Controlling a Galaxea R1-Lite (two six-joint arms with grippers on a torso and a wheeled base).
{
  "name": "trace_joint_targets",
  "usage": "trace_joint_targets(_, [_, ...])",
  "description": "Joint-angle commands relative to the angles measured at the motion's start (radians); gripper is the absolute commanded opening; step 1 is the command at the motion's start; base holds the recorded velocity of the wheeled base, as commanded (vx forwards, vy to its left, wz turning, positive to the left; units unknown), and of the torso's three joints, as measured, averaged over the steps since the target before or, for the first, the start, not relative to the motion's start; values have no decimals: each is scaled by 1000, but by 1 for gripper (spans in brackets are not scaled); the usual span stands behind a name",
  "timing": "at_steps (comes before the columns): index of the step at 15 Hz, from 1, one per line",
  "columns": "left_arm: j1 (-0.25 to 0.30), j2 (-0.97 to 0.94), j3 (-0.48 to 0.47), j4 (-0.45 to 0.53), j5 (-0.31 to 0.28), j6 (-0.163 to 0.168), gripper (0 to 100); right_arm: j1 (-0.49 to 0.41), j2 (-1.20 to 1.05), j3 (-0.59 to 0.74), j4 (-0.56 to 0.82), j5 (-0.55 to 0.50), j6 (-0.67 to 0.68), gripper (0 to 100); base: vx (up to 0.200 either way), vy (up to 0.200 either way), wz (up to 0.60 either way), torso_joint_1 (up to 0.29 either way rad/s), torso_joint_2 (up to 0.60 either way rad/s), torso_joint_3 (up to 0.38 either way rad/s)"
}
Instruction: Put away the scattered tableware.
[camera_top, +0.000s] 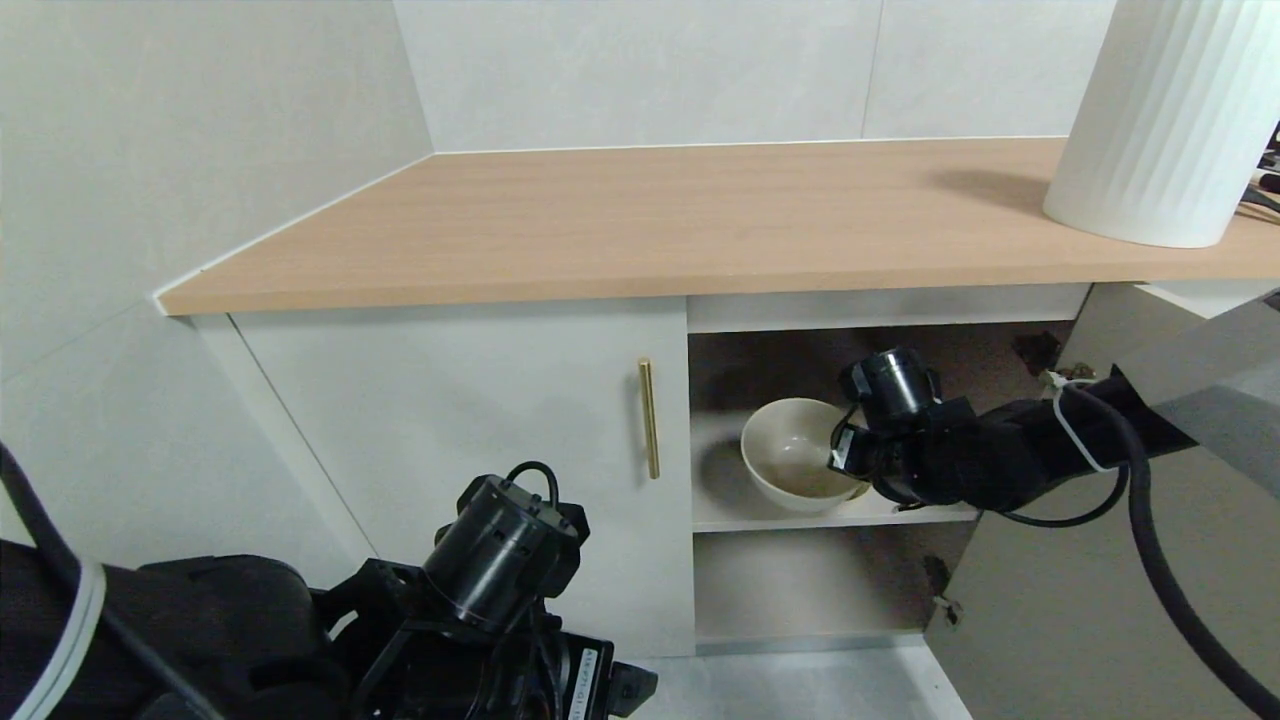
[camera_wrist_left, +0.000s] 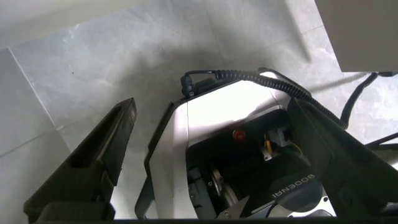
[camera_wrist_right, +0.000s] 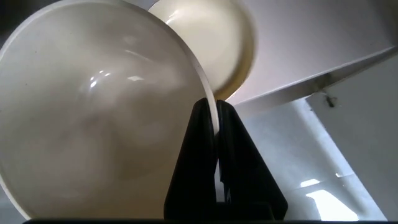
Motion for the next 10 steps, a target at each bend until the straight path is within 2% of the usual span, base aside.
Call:
trace_joint_targets(1, [0,4,0,-1,0,-1,100,-13,25,-14,0,-1,1,0,0,0,0,0,0,0])
trace_joint_targets(10, [0,4,0,0,0,-1,100,-76,93,-77,-1,-15,38,0,0,0,0,0,0,0])
